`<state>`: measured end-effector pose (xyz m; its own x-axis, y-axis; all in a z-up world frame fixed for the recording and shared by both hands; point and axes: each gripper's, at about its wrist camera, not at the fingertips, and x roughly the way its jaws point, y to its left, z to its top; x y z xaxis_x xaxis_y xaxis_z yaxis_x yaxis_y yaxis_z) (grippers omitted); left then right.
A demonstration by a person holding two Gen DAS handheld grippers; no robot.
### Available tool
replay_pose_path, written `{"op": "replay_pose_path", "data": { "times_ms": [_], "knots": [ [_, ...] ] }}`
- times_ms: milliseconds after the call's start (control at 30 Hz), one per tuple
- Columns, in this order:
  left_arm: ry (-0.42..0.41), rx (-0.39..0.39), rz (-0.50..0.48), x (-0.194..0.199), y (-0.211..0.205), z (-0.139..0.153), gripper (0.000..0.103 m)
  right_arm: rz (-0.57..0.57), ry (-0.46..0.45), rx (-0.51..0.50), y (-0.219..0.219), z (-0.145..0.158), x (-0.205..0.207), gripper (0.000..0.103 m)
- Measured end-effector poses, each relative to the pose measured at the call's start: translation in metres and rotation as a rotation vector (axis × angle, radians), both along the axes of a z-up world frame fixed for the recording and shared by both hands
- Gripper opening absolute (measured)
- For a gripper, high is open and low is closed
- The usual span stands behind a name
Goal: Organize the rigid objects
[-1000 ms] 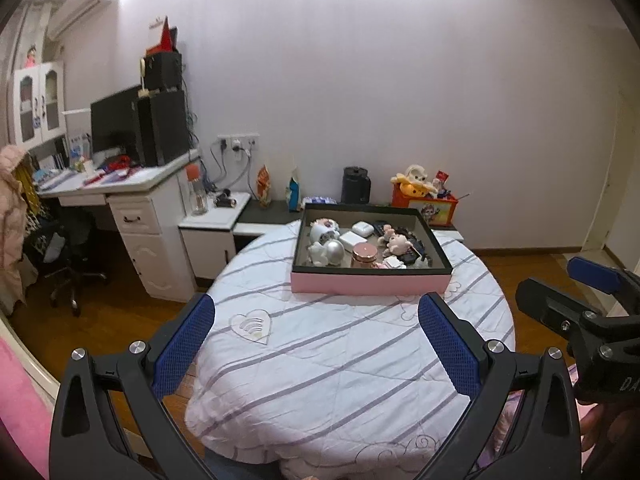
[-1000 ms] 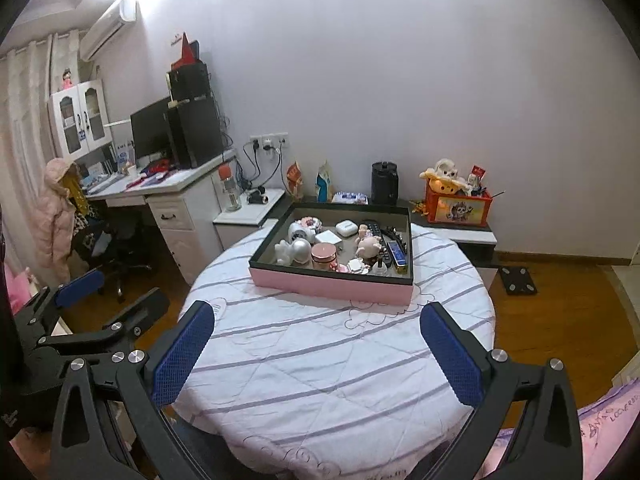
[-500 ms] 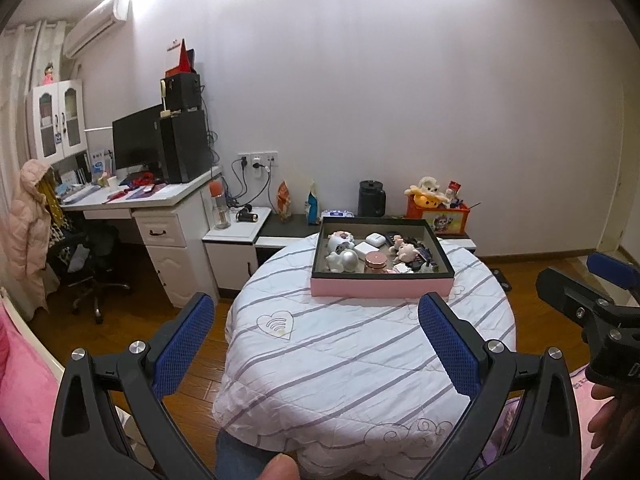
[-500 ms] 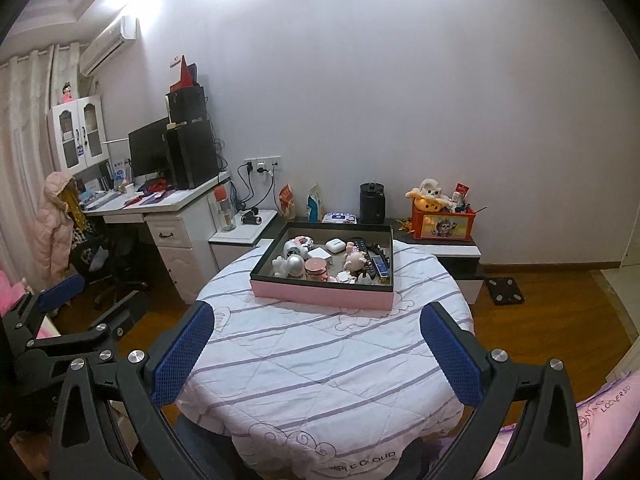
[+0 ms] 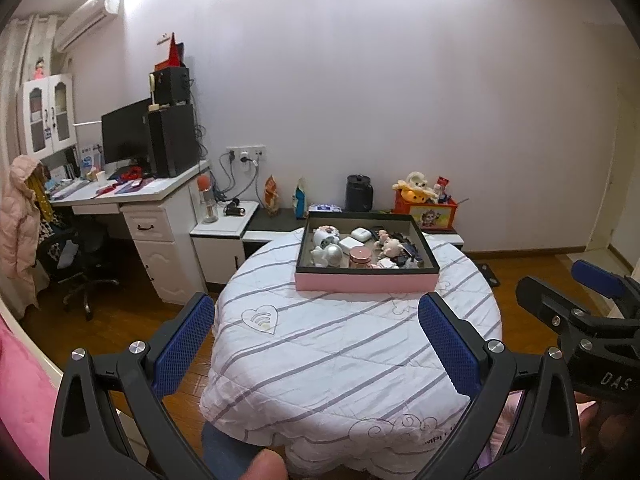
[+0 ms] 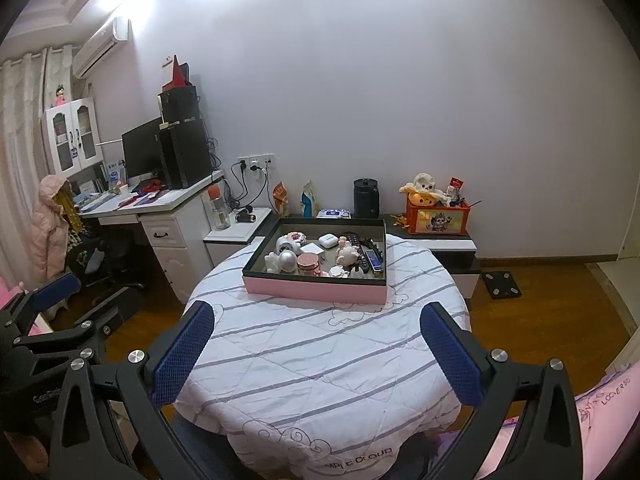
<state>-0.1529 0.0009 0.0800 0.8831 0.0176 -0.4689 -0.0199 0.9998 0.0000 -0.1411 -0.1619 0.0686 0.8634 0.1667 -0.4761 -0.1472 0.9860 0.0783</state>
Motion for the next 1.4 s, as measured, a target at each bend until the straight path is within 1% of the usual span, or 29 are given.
{"op": "replay_pose_path", "data": {
  "times_ms": [133, 267, 867, 1167, 1300, 1400],
  "knots": [
    [0.007, 0.010, -0.009, 0.000, -0.002, -0.001, 0.103, 0.000, 0.005, 0.004, 0.001, -0.002, 0.001, 0.103],
    [0.017, -0.002, -0.005, 0.002, -0.001, -0.002, 0.103, 0.001, 0.011, 0.007, 0.000, -0.004, 0.002, 0.103],
    [0.026, 0.001, -0.002, 0.012, 0.003, -0.009, 0.103, -0.009, 0.021, 0.011, -0.003, -0.006, 0.004, 0.103],
    [0.056, -0.017, -0.013, 0.021, 0.010, -0.010, 0.103, -0.004, 0.022, 0.012, 0.001, -0.004, 0.007, 0.103],
    [0.053, -0.018, -0.005, 0.022, 0.011, -0.012, 0.103, -0.002, 0.021, 0.006, 0.002, -0.006, 0.006, 0.103],
    [0.045, -0.005, 0.001, 0.020, 0.010, -0.012, 0.103, -0.003, 0.022, 0.006, 0.002, -0.006, 0.006, 0.103]
  ]
}}
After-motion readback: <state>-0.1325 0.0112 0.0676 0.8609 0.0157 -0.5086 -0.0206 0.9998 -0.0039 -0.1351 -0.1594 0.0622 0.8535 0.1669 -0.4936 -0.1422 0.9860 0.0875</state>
